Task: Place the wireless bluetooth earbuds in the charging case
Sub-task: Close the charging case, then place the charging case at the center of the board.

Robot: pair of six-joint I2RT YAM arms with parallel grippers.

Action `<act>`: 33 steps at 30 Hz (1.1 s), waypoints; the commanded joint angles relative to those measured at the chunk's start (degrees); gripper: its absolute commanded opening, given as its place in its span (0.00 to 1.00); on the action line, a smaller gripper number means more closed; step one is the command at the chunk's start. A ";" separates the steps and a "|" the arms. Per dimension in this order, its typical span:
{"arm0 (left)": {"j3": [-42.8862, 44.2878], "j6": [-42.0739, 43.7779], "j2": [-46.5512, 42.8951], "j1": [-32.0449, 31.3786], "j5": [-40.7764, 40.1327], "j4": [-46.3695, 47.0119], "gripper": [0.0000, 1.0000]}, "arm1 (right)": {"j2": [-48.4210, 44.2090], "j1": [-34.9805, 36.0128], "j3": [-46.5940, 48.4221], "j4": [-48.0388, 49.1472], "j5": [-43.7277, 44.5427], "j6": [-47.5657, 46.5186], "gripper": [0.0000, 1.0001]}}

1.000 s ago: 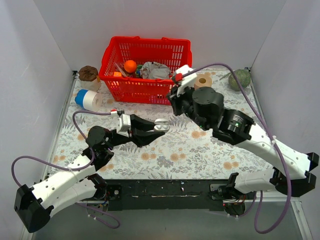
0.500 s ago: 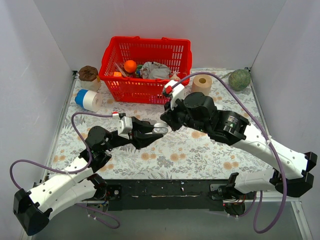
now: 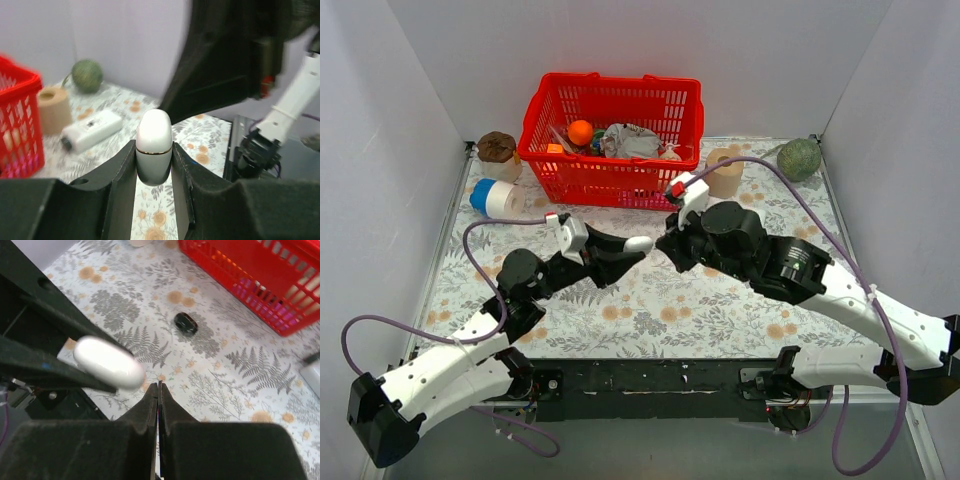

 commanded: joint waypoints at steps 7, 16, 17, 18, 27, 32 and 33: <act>0.39 -28.61 10.40 9.07 -18.16 -25.24 0.00 | -19.76 -2.02 -30.02 9.15 15.28 13.47 0.01; 1.43 -32.96 26.32 10.04 -6.81 -14.97 0.00 | -21.52 -2.02 -43.13 13.28 10.35 16.64 0.01; 2.14 -32.96 29.38 9.87 -6.90 -14.79 0.00 | -21.61 -1.93 -43.57 13.28 10.35 16.99 0.01; 3.19 -33.13 30.71 9.87 -6.81 -14.62 0.00 | -21.61 -1.93 -44.27 13.28 10.18 17.26 0.01; 0.66 -35.16 41.01 9.60 -11.29 -12.95 0.00 | -25.12 -2.11 -46.30 12.23 8.95 19.11 0.01; -0.05 -34.63 41.36 9.60 -13.31 -13.91 0.27 | -24.34 -1.93 -44.11 10.91 8.94 18.41 0.01; -0.05 -34.28 41.19 9.60 -13.84 -15.13 0.31 | -24.07 -2.02 -43.75 10.91 8.94 18.23 0.03</act>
